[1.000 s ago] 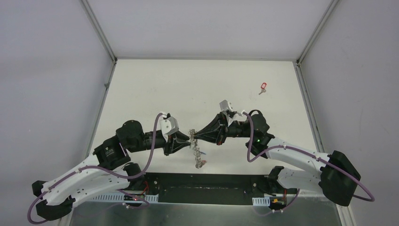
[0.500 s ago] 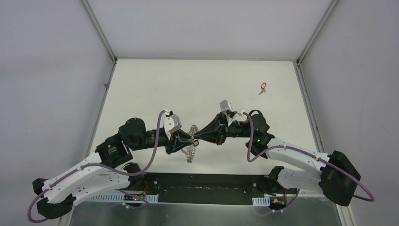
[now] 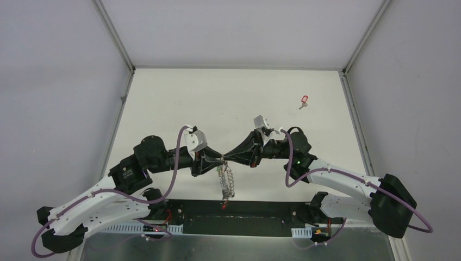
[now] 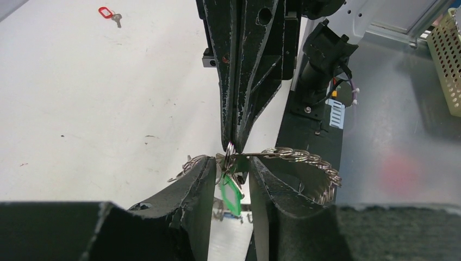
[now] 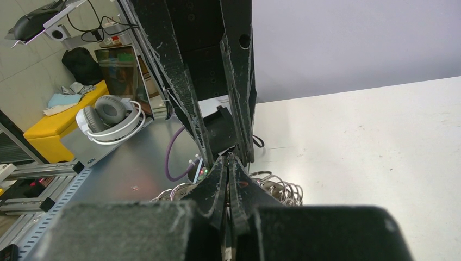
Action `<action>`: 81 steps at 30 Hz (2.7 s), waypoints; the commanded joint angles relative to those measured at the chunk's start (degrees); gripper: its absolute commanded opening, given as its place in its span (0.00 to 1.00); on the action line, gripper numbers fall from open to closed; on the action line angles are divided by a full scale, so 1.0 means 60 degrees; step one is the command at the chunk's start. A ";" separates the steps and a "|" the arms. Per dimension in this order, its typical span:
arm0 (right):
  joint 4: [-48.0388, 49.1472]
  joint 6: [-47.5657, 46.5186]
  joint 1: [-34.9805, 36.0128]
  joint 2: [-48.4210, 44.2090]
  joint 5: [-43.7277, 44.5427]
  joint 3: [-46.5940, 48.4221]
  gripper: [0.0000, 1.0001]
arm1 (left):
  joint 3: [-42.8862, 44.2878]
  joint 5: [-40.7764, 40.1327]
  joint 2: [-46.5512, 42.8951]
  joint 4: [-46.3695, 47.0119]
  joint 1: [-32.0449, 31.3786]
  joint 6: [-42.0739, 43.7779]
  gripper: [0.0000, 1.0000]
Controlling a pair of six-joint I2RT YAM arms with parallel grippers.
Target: Put the keys on the keyring
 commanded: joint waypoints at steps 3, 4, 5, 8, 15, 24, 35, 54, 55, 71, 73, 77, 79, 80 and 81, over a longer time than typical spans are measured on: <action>0.0923 -0.0011 0.0020 -0.0361 0.0129 0.0166 0.00 | 0.0188 0.0191 0.0150 0.0539 -0.0067 -0.0041 0.27; 0.0923 -0.0005 0.0029 -0.0363 0.0126 0.0166 0.00 | 0.0159 0.0184 0.0153 0.0542 -0.0071 -0.0039 0.25; 0.0916 -0.0003 0.0030 -0.0363 0.0129 0.0166 0.00 | 0.0139 0.0194 0.0159 0.0537 -0.0077 -0.0028 0.22; 0.0923 -0.0005 0.0030 -0.0363 0.0129 0.0155 0.00 | 0.0146 0.0229 0.0152 0.0523 -0.0076 0.0006 0.05; 0.0652 -0.0064 0.0017 -0.0501 0.0469 0.0059 0.07 | 0.0606 -0.0283 0.0285 -0.0205 -0.0069 0.0061 0.00; -0.0766 -0.0330 0.0015 -0.1143 0.0795 0.0052 0.46 | 0.3158 -0.0531 0.2170 -0.3966 -0.0077 0.0668 0.00; -0.0713 0.0108 0.0030 -0.0158 0.0652 0.0588 0.62 | 0.7757 -0.0855 0.5396 -0.9126 -0.0065 0.1471 0.00; 0.1073 0.0643 0.0423 0.1308 0.0274 0.0859 0.42 | 0.8975 -0.0502 0.6427 -1.0212 -0.0066 0.1368 0.00; 0.1140 0.0642 0.0484 0.1388 0.0221 0.0923 0.42 | 0.8957 -0.0481 0.6402 -1.0173 -0.0067 0.1366 0.00; 0.0935 0.0210 0.0791 0.1657 -0.0171 0.1155 0.00 | 0.8380 -0.0631 0.5876 -0.9668 -0.0073 0.1144 0.10; 0.0938 0.0167 0.0795 0.1563 -0.0049 0.1090 0.00 | 0.8124 -0.0818 0.5591 -0.9460 -0.0076 0.0943 0.27; 0.0938 0.0058 0.0799 0.1387 0.0053 0.1013 0.00 | 0.7013 -0.1079 0.4410 -0.8333 -0.0072 0.0511 0.48; 0.0927 0.0057 0.0792 0.1341 0.0031 0.0996 0.00 | 0.6314 -0.1259 0.3674 -0.7545 -0.0071 0.0209 0.53; 0.0935 0.0036 0.0799 0.1313 0.0014 0.0988 0.00 | 0.5921 -0.1343 0.3245 -0.7084 -0.0072 -0.0022 0.54; 0.0938 0.0048 0.0792 0.1297 0.0010 0.0972 0.00 | 0.5523 -0.1418 0.2818 -0.6607 -0.0068 -0.0170 0.56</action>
